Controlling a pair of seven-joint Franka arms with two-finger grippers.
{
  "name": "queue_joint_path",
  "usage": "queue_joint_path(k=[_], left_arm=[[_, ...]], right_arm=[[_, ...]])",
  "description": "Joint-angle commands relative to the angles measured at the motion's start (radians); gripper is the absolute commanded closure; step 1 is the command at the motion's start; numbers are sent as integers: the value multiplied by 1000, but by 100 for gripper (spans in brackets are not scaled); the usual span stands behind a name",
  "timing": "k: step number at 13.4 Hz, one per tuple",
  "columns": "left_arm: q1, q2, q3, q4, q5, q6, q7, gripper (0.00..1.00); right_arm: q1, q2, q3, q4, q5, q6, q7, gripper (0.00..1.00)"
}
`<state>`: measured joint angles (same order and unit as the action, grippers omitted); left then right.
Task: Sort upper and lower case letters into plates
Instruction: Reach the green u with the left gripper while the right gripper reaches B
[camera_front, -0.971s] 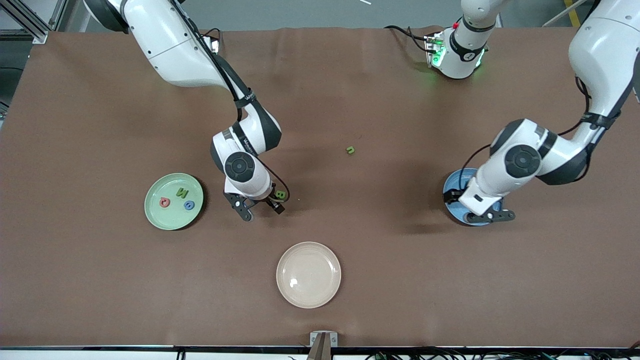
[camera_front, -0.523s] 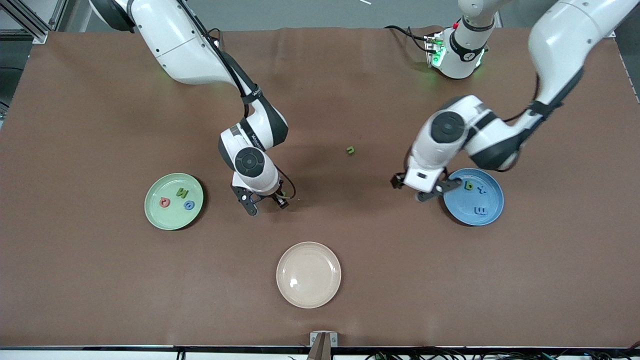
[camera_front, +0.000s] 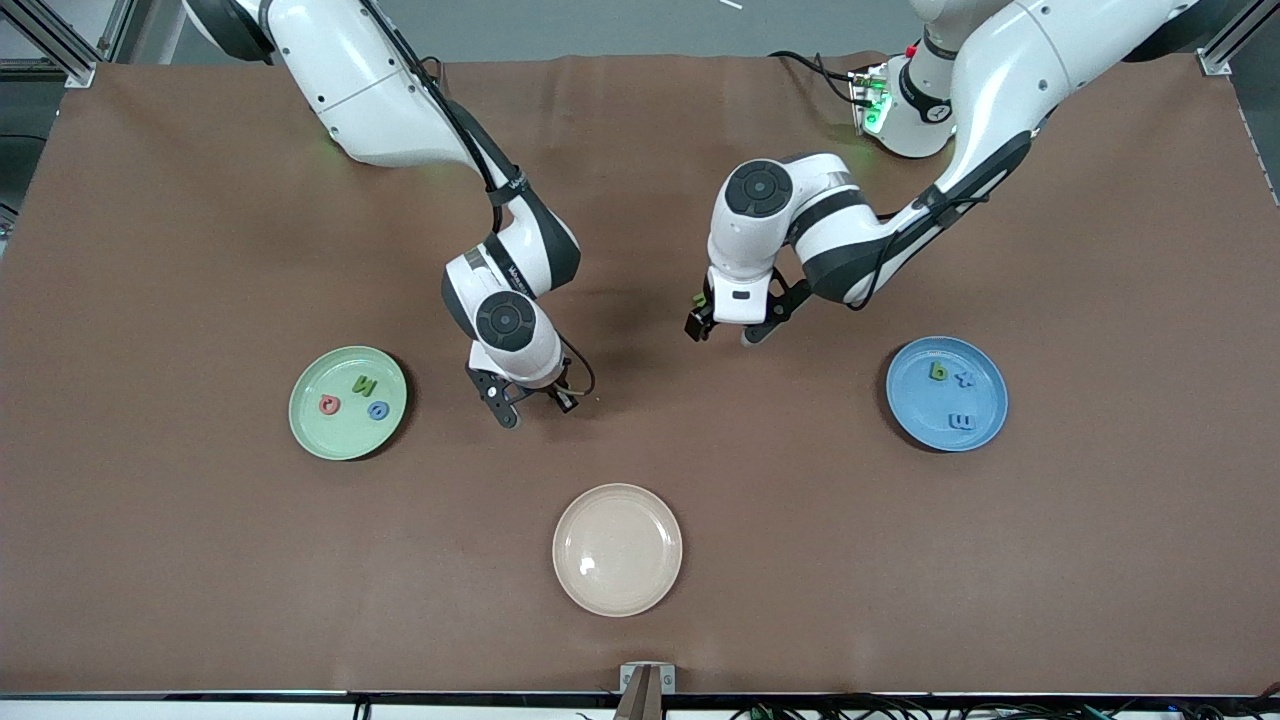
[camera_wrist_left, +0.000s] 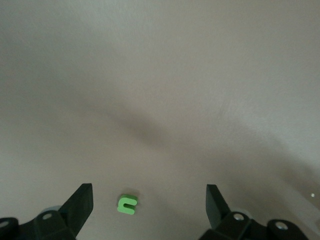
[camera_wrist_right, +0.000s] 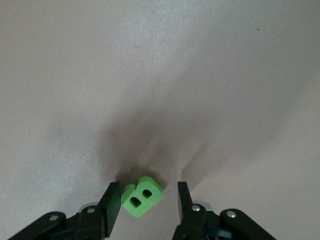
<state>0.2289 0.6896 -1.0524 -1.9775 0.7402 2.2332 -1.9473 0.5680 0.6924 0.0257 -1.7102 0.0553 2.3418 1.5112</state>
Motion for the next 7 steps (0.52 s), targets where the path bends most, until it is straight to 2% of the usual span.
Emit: queue_joint_path(k=[1, 4, 7], left_arm=[[-72, 10, 67, -14, 2, 63, -18, 1], [-115, 24, 120, -64, 7, 109, -18, 1], [-114, 24, 121, -103, 11, 134, -18, 1]], right_arm=[[-10, 7, 2, 4, -14, 20, 12, 45], [-8, 22, 2, 4, -14, 63, 15, 43], [1, 24, 2, 3, -14, 64, 17, 56]])
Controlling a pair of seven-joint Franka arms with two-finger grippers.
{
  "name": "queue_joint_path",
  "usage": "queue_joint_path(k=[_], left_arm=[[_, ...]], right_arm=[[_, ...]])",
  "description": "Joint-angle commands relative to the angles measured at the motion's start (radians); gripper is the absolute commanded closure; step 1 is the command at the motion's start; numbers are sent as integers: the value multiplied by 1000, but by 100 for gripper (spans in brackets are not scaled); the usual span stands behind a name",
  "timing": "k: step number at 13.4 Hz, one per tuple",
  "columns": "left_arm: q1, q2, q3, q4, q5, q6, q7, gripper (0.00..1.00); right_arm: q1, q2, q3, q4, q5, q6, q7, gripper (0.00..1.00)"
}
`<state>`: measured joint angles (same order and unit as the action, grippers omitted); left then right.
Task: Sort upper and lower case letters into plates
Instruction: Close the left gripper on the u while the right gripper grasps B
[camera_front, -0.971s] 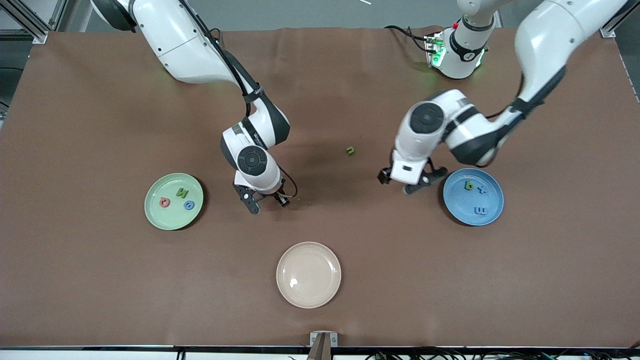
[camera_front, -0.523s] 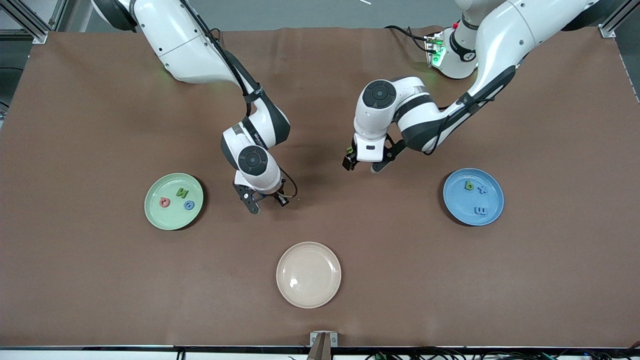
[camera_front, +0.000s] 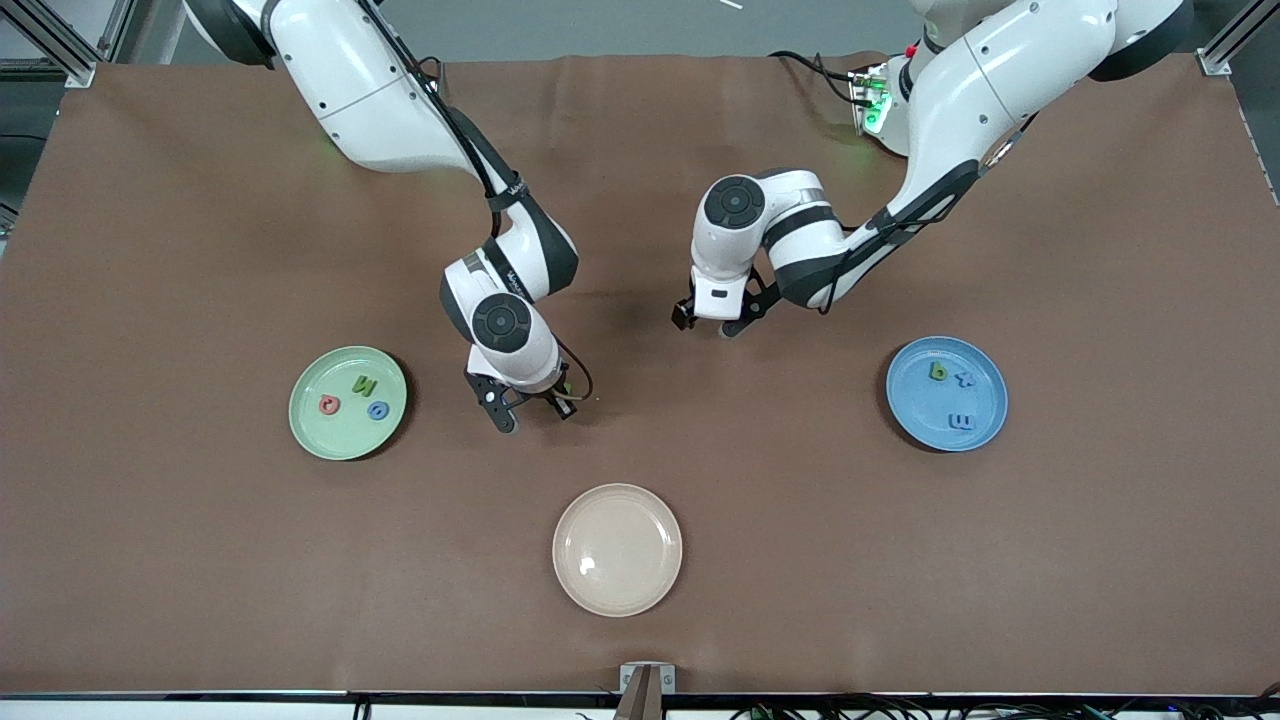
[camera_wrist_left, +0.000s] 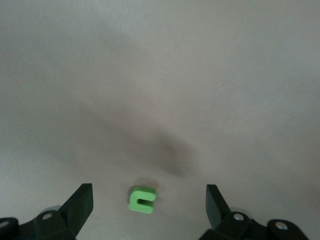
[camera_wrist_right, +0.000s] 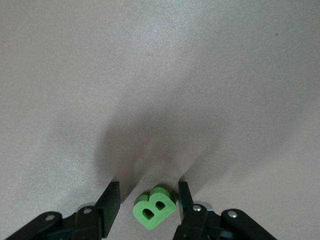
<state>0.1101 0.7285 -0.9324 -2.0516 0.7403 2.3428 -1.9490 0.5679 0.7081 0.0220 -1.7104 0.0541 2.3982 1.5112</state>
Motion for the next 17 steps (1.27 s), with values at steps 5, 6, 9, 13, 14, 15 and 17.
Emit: queue_joint_path(k=[5, 6, 9, 13, 14, 15, 17], left_arm=[[-16, 14, 32, -47, 85, 79, -16, 3], [-30, 14, 43, -44, 87, 87, -15, 5], [-43, 14, 57, -42, 88, 87, 1, 10], [-58, 15, 58, -35, 88, 87, 1, 21], [-63, 15, 58, -35, 88, 87, 1, 23], [-63, 22, 60, -32, 88, 87, 1, 24], [-66, 23, 60, -27, 87, 87, 1, 25]], right_arm=[[3, 10, 6, 5, -13, -1, 15, 100], [1, 10, 6, 5, -13, -1, 9, 100], [-2, 10, 6, 8, -11, 4, 7, 87], [3, 4, 6, 15, 0, -2, 3, 0], [6, 4, 6, 17, -3, -2, -2, 0], [7, 5, 6, 17, -11, 1, -3, 0], [23, 10, 6, 17, -10, 15, -44, 0]])
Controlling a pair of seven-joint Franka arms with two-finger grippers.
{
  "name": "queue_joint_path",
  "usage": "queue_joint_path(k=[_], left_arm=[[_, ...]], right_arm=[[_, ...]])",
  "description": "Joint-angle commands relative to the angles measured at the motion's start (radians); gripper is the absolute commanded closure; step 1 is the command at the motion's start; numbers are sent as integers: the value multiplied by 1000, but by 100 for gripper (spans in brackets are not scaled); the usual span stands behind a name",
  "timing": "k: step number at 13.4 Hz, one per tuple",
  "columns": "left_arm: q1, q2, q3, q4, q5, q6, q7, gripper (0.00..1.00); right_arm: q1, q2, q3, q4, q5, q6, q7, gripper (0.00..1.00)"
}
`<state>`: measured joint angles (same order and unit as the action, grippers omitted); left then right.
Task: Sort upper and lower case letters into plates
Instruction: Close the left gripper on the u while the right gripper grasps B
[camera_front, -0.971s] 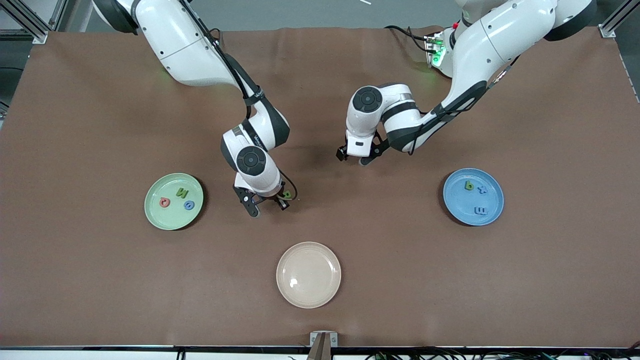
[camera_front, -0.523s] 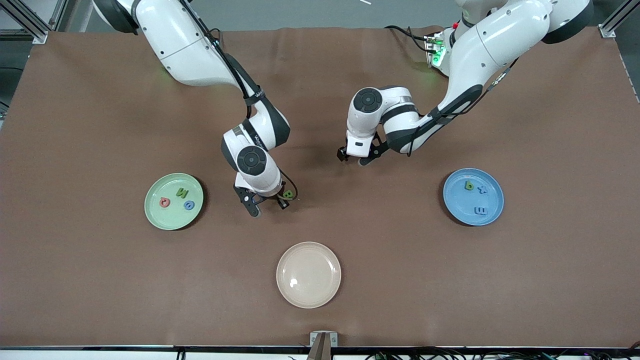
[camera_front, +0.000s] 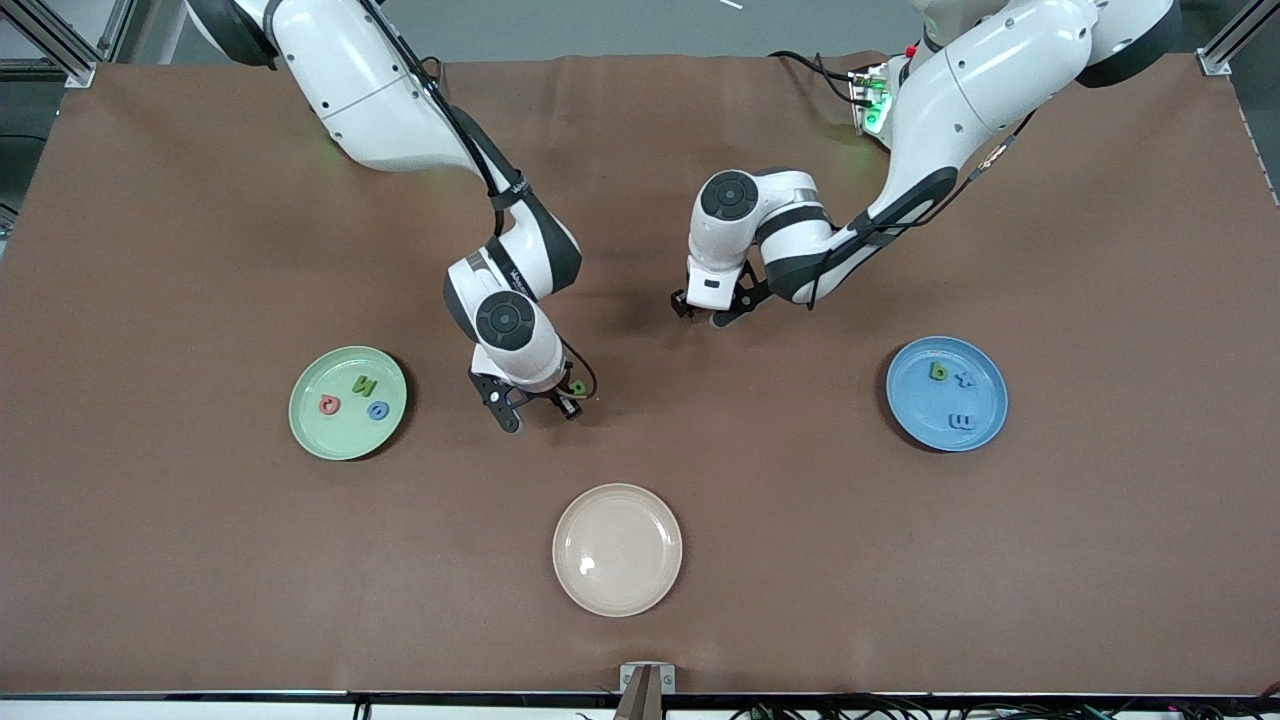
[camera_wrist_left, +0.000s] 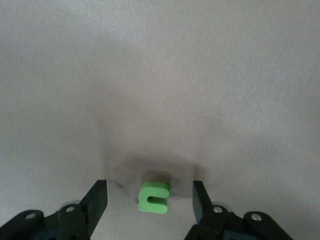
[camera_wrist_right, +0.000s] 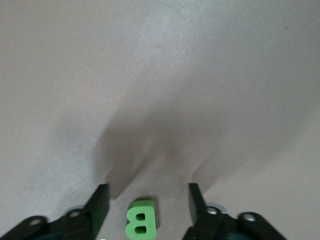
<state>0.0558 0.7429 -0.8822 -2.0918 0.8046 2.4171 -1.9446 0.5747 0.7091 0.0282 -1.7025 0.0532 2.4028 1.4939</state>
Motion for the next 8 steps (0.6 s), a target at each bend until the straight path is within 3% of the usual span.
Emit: queue_joint_path(k=[1, 6, 8], left_arm=[[-13, 10, 9, 13, 22, 13, -4, 26], [-31, 15, 25, 15, 22, 13, -4, 35], [-33, 16, 25, 21, 22, 13, -5, 39]], right_arm=[[27, 10, 1, 6, -9, 24, -30, 1], [43, 18, -1, 4, -15, 30, -37, 11], [44, 18, -1, 1, -15, 29, -53, 31]])
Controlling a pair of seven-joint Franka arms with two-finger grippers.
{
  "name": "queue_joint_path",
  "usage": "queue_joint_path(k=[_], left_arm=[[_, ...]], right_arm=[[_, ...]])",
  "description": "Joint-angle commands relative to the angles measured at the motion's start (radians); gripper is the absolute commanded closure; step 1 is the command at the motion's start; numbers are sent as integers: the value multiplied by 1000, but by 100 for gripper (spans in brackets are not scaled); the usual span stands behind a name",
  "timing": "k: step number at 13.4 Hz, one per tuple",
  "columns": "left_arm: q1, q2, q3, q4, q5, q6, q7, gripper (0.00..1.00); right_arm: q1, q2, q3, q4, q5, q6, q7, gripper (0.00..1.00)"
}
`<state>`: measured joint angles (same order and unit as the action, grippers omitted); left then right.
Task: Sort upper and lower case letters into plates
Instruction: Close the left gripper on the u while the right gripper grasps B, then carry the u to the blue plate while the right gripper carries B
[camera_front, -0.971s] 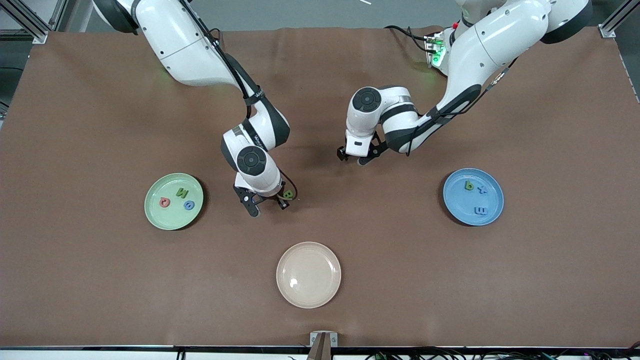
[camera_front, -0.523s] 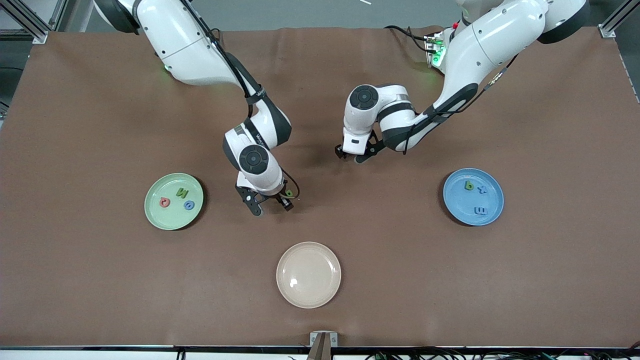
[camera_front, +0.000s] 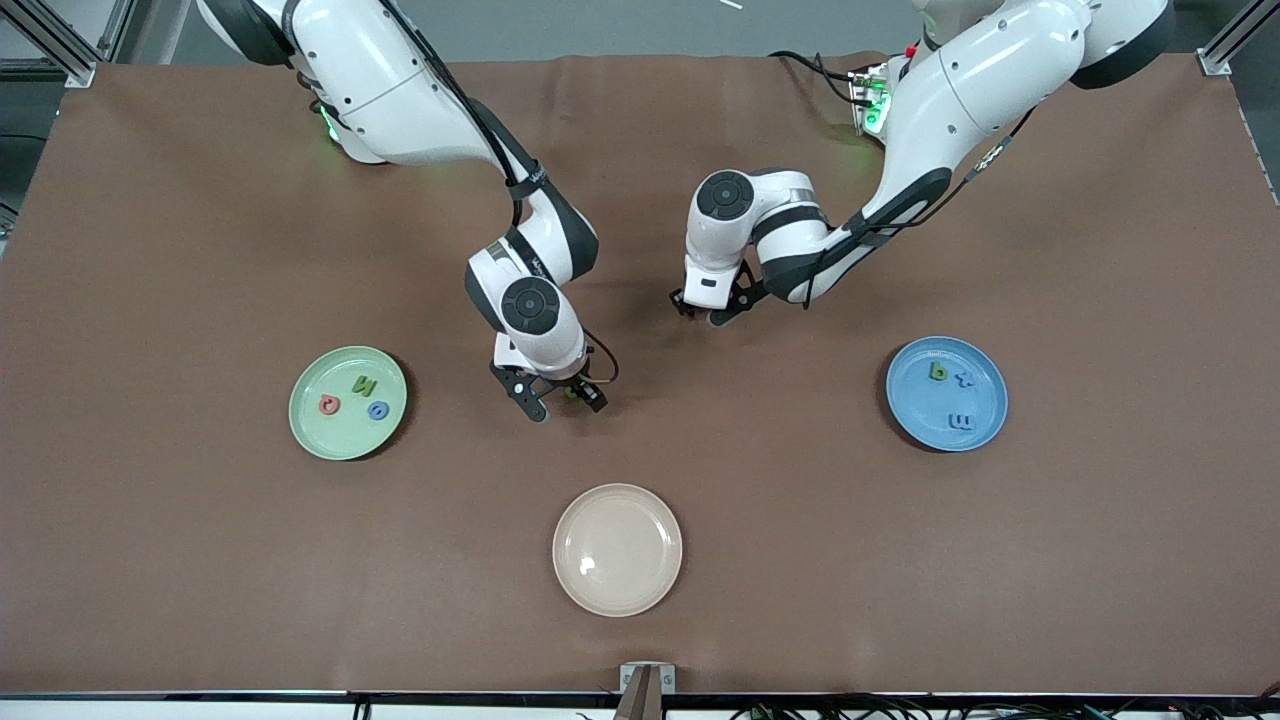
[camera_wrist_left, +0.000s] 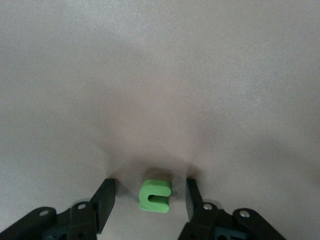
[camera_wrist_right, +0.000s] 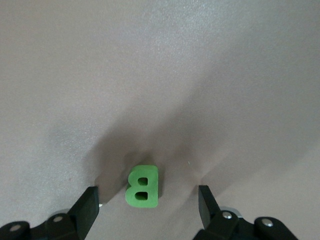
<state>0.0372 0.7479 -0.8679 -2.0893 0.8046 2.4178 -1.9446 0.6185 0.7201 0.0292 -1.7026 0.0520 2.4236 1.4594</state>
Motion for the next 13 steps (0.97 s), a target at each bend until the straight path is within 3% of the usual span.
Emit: queue_joint_path(k=[1, 2, 6, 8, 9, 10, 13], left_arm=[[-14, 11, 10, 20, 22, 12, -5, 41], [-14, 11, 10, 20, 22, 12, -5, 43], [-16, 13, 10, 21, 21, 12, -16, 54], [-16, 11, 10, 21, 21, 12, -19, 58], [-16, 13, 10, 23, 21, 12, -19, 59], [-26, 13, 10, 29, 18, 12, -19, 61], [-43, 11, 30, 37, 11, 12, -20, 74]], right_arm=[[-2, 7, -2, 1, -14, 5, -30, 46], [-11, 5, -2, 1, -14, 2, -40, 56], [-17, 5, -2, 0, -14, 3, -54, 60], [-14, 5, -2, 0, -12, 2, -51, 78], [-14, 5, -2, 0, -12, 0, -48, 93], [-17, 2, -2, 1, -12, -1, -53, 99], [-68, -28, -5, 9, -12, -82, -141, 100]])
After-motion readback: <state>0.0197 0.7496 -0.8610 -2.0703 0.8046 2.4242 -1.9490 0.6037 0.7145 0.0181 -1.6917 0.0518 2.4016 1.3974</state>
